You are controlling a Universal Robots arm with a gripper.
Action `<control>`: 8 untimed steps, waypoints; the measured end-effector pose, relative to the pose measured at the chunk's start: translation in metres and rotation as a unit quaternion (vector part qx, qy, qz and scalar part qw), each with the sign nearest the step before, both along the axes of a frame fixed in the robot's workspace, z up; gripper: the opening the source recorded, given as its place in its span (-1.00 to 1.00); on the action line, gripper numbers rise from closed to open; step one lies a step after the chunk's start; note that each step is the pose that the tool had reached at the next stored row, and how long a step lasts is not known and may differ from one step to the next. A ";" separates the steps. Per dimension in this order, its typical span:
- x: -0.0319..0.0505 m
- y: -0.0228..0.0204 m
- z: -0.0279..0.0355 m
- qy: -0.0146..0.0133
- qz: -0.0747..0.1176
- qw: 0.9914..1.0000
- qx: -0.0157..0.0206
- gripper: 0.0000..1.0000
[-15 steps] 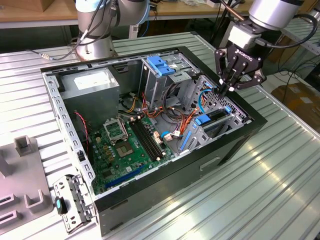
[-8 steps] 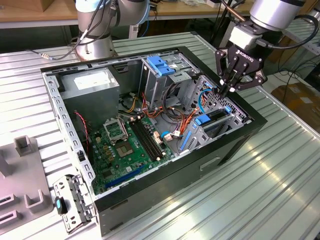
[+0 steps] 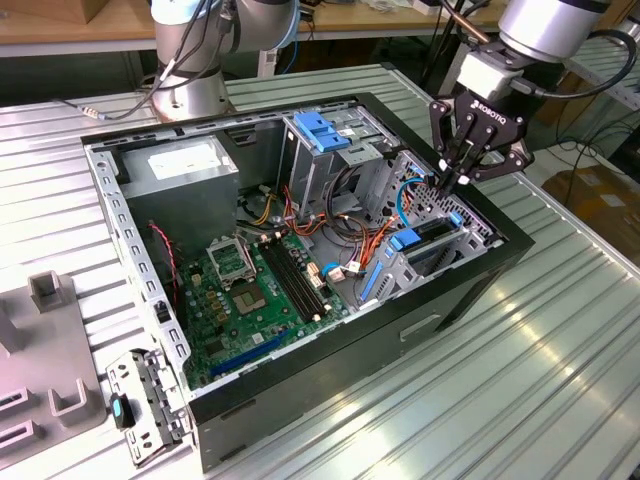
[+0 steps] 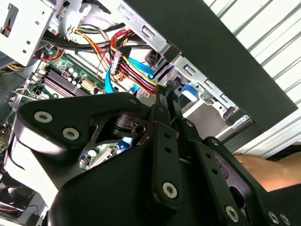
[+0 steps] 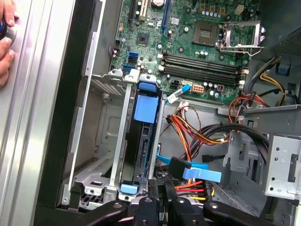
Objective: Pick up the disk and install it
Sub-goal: 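Insert the first disk wire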
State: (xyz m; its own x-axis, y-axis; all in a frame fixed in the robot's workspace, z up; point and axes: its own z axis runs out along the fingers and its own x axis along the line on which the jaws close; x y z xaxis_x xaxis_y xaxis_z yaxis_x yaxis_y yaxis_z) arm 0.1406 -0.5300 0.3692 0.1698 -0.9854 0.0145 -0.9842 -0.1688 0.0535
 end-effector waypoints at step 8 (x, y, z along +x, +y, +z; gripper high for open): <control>-0.0025 0.0000 -0.0001 -0.001 -0.002 1.000 0.000 -0.66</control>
